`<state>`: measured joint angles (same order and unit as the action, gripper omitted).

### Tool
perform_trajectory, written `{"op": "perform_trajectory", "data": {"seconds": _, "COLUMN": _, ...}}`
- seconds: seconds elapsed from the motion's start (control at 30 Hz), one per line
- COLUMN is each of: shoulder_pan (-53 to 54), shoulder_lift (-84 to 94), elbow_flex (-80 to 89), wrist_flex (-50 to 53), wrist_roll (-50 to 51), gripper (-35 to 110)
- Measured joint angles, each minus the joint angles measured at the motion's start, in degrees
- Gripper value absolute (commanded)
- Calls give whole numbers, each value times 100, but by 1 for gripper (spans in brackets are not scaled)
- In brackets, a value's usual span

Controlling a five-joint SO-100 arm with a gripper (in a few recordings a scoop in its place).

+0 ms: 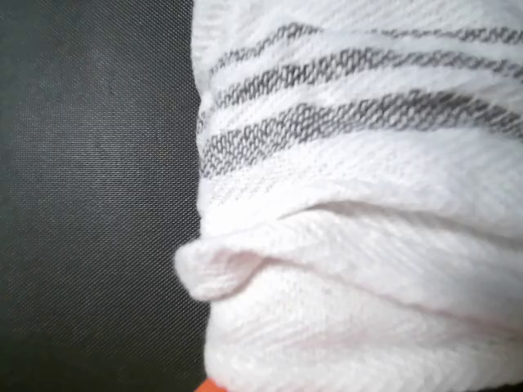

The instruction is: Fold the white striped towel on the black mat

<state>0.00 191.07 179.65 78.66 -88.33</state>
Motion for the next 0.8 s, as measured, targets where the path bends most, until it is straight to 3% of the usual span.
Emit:
{"op": "perform_trajectory", "data": {"seconds": 0.1, "shoulder_pan": -9, "shoulder_lift": 0, "elbow_flex": 0, "wrist_flex": 0, "wrist_roll": 114, "gripper": 0}}
{"op": "perform_trajectory", "data": {"seconds": 0.27, "shoulder_pan": -9, "shoulder_lift": 0, "elbow_flex": 0, "wrist_flex": -132, "wrist_roll": 1371, "gripper": 6}}
{"op": "perform_trajectory", "data": {"seconds": 0.8, "shoulder_pan": 18, "shoulder_lift": 0, "elbow_flex": 0, "wrist_flex": -132, "wrist_roll": 1397, "gripper": 6}}
